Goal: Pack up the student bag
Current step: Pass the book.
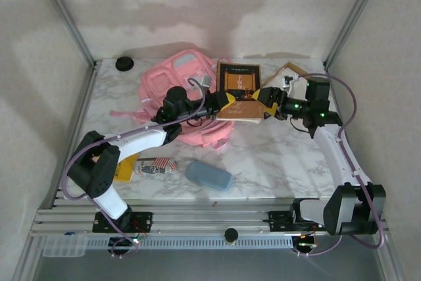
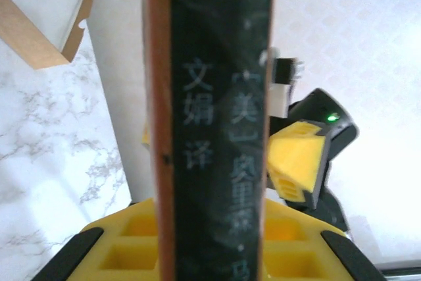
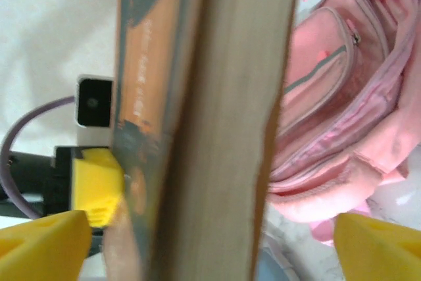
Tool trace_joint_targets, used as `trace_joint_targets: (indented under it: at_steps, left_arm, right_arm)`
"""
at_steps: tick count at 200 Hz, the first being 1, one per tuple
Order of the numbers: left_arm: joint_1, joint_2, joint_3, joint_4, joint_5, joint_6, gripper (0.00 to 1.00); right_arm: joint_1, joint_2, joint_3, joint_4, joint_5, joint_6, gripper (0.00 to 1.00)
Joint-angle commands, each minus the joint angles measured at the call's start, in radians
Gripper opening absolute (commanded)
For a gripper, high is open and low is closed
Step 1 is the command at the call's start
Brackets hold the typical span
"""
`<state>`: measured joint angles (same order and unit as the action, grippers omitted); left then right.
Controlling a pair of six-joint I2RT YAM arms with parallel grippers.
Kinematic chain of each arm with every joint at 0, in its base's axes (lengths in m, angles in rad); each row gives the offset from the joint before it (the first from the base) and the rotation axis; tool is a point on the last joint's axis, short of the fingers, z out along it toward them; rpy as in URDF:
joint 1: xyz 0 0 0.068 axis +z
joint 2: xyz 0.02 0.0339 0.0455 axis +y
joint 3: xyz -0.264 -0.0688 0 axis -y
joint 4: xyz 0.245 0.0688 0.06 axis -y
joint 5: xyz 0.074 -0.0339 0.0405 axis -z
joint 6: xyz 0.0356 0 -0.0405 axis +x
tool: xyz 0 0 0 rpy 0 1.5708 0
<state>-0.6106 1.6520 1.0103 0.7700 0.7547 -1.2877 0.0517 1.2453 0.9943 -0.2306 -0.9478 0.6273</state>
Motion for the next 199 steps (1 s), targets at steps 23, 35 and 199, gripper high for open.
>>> trace_joint_targets:
  at_steps: [23, 35, 199]
  left_arm:
    - [-0.009, 0.004, 0.039, 0.202, -0.03, -0.06, 0.0]
    - [-0.009, 0.01, 0.037, 0.207, -0.037, -0.061, 0.0]
    - [0.032, -0.067, 0.164, -0.581, -0.179, 0.511, 0.51]
  right_arm:
    - [0.083, -0.036, -0.06, 0.23, -0.104, 0.23, 0.99]
    - [0.086, -0.032, -0.066, 0.245, -0.113, 0.271, 0.97]
    - [0.032, -0.048, 0.001, 0.064, 0.025, 0.085, 0.0]
